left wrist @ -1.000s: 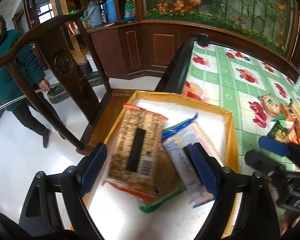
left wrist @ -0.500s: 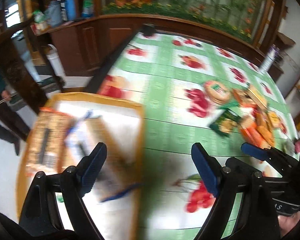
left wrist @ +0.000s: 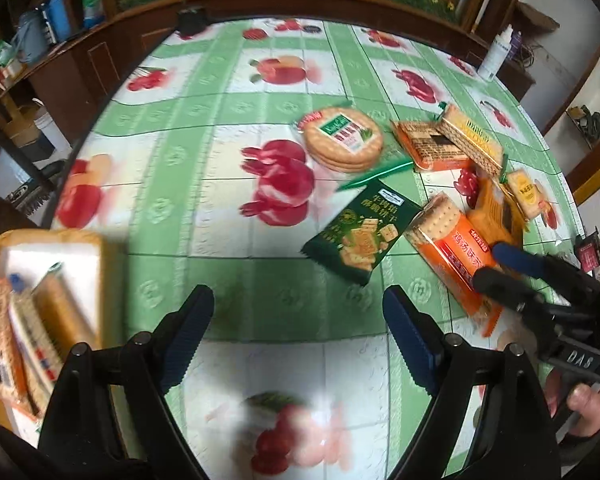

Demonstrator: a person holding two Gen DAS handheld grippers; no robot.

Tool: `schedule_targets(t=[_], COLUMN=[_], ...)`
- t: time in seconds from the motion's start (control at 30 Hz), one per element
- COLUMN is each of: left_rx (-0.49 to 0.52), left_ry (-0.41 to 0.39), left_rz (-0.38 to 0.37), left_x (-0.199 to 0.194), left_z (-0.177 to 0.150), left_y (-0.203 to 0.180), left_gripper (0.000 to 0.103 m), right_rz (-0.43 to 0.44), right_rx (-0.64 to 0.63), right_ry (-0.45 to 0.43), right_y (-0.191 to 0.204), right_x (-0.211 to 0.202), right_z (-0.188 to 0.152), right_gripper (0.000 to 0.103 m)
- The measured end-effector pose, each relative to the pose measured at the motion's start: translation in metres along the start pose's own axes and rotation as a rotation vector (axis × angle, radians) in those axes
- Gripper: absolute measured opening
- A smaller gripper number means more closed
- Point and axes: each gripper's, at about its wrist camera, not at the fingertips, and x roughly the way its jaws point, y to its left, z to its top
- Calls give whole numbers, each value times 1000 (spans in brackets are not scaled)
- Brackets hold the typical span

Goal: Organize snacks
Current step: 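Move both grippers back over the remaining packs on the table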

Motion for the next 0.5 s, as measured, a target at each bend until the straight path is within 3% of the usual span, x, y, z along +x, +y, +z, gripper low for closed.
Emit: schedule_targets(t=[0.07, 0.2, 0.33, 0.5], left_rx=[-10, 11, 29, 64], left_ry=[13, 34, 63, 89], left_rz=[-14, -32, -68, -129], left_x=[8, 23, 39, 49], left_z=[5, 14, 25, 30], left_y=[-3, -12, -17, -23], left_gripper=[87, 87, 87, 87], right_rz=[-56, 16, -58, -46], right_rx=[22, 20, -70, -57], right_ry=[-10, -14, 1, -5], right_y=[-15, -21, -10, -15], right_x=[0, -4, -3, -5], right_z=[4, 4, 0, -3], right_gripper=[65, 65, 67, 69])
